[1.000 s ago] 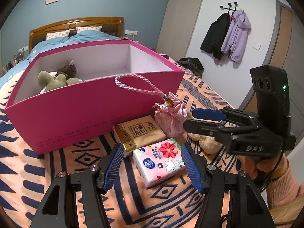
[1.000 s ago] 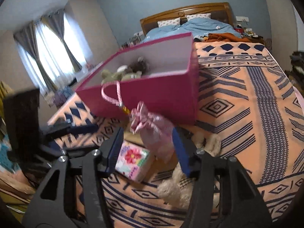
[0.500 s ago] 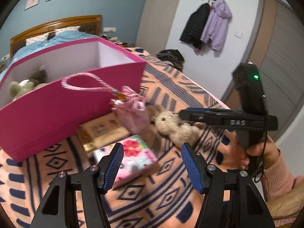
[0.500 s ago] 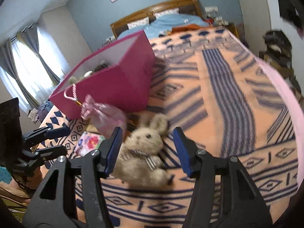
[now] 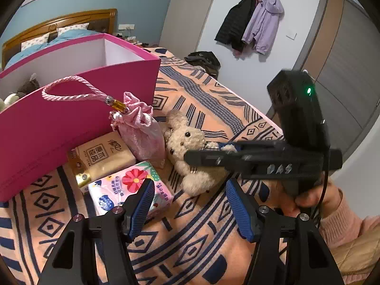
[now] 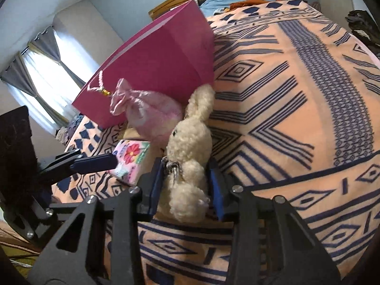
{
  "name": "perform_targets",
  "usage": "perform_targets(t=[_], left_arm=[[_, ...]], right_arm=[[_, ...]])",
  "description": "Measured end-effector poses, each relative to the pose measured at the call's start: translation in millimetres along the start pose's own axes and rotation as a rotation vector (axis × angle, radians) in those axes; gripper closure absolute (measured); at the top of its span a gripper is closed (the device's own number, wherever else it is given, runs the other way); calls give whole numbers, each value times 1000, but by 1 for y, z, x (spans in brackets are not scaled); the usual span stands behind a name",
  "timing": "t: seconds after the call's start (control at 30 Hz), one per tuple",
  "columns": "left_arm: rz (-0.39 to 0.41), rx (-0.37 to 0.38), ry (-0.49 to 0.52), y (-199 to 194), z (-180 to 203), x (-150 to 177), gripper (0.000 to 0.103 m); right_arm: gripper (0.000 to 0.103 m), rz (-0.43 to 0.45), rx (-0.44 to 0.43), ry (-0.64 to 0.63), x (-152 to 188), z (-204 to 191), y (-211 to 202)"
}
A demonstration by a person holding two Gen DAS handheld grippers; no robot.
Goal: Organize objects
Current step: 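Grasp the cream bunny plush with the right gripper and lift it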
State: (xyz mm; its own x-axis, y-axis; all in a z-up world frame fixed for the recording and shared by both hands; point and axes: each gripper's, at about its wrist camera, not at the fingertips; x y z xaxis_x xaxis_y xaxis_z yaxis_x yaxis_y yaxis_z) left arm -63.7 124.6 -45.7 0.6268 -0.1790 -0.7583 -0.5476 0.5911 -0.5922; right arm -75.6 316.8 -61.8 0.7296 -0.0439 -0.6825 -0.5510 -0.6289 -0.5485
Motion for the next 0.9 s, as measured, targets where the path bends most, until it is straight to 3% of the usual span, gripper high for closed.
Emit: perform_targets(t=[0.13, 0.47, 0.57, 0.9], left_arm=[[-16, 11, -2, 5, 1, -1, 39], [-59, 40, -15, 24, 10, -4, 42], [-85, 41, -23, 31, 10, -3, 50], [-80, 91, -95, 30, -1, -1, 84]], right_arm=[[44, 32, 16, -14, -11, 4, -10], [46, -26, -22, -3, -25, 21, 10], [60, -44, -41, 7, -23, 24, 17], [62, 76, -43, 22, -23, 16, -13]])
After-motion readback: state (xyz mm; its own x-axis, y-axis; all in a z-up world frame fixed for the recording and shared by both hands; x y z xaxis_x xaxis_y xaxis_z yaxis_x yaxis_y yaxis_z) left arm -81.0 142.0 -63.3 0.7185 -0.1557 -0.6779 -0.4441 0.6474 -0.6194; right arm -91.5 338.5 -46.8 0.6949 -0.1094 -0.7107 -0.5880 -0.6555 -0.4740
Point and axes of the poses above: each gripper's, at about its wrist camera, not at the fingertips, and y roughly the way its jaws point, z to its right, x to its underside, and after that the axes turned 8 degrees about z, right-handed
